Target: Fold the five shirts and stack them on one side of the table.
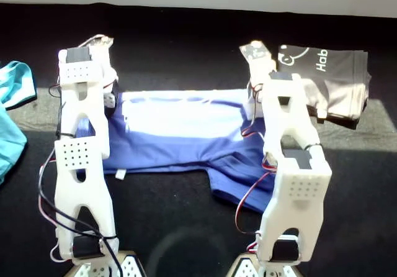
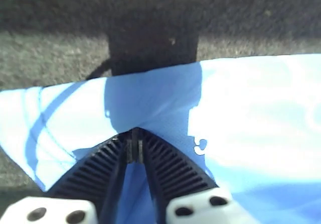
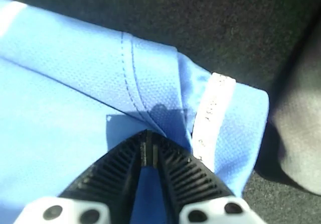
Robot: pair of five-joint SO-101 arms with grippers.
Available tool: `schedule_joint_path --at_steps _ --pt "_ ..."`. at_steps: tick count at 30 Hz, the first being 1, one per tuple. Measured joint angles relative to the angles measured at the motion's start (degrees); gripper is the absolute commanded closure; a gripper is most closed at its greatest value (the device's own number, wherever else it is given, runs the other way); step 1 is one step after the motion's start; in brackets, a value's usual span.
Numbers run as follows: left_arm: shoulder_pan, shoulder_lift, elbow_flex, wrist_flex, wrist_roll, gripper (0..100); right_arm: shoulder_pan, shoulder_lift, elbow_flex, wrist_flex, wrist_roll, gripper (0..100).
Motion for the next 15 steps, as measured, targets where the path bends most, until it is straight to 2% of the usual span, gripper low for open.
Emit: schedule_joint_path --at_steps 7,12,15 --pt "-1.1 1.8 -7.4 3.2 -0.2 99 -0.1 1.2 -9.3 10.2 -0.1 99.1" --pt "-1.8 1.8 -6.3 3.7 -0.3 99 -0.1 1.2 -18.5 19.9 -0.1 99.1" --pt "-1.8 -1.1 -1.6 3.7 -0.3 99 -0.1 1.2 -24.5 26.4 -0.1 99.1"
